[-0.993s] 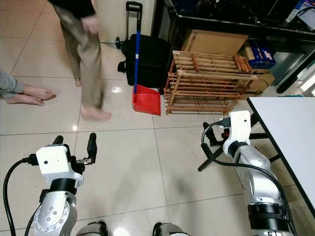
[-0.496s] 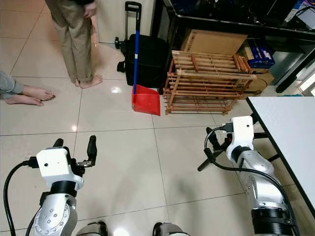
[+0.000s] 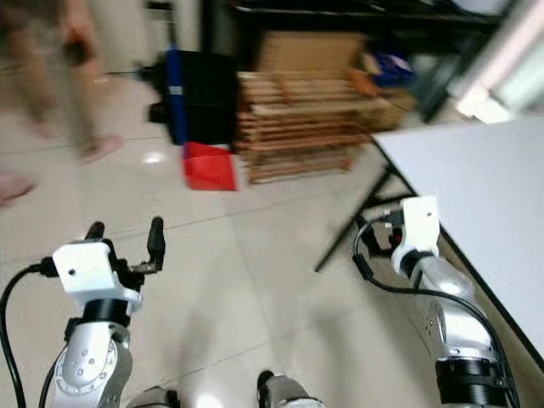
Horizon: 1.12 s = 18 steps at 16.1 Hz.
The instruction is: Picking trash to rubbish bin
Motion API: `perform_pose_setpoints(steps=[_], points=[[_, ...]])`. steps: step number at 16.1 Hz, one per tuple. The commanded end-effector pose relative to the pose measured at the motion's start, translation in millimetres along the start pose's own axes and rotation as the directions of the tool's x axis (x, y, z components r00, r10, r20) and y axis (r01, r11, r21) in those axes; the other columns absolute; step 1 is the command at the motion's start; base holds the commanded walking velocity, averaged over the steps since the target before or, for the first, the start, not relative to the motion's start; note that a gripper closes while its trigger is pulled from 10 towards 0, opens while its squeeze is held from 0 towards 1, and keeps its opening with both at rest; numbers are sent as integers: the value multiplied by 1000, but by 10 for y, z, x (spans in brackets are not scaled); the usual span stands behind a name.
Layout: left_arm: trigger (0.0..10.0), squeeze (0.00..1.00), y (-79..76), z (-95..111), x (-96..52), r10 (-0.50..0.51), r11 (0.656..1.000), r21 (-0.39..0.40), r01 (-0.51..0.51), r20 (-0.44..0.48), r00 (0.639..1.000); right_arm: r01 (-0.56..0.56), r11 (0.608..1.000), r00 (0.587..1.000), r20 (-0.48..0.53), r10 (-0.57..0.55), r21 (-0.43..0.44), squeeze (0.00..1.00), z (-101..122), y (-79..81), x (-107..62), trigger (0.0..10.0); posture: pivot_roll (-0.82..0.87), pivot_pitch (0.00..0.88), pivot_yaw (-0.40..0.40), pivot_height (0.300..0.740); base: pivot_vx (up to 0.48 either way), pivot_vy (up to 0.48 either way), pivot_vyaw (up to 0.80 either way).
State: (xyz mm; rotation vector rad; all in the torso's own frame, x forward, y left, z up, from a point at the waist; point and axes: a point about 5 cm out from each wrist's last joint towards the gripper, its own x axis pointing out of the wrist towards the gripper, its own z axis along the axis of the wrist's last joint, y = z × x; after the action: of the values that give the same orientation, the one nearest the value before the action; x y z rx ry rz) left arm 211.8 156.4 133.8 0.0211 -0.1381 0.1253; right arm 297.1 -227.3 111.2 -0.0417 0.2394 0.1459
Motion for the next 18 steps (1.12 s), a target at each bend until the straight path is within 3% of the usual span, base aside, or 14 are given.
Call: perform_pose_setpoints(steps=[1,4,11,18], points=[[10000,0,-17,28,-4,-4,1000,4,4,2,1000,2,1000,1000,22,-2,2,0,83,8,-4,10000,-156,142,-141,740,0,0,-750],[10000,0,4,142,46,9,1000,26,-10,53,999,-60,998,990,126,56,26,0,394,204,57,10000,-147,137,-138,740,0,0,-767],[10000,0,164,366,175,107,991,64,-119,174,979,-44,998,950,311,30,40,0,894,267,96,10000,-143,123,-125,740,0,0,-764],[10000,0,259,382,286,121,982,117,-146,201,972,8,997,961,277,-30,80,0,712,237,121,10000,-112,82,-103,740,0,0,-738]])
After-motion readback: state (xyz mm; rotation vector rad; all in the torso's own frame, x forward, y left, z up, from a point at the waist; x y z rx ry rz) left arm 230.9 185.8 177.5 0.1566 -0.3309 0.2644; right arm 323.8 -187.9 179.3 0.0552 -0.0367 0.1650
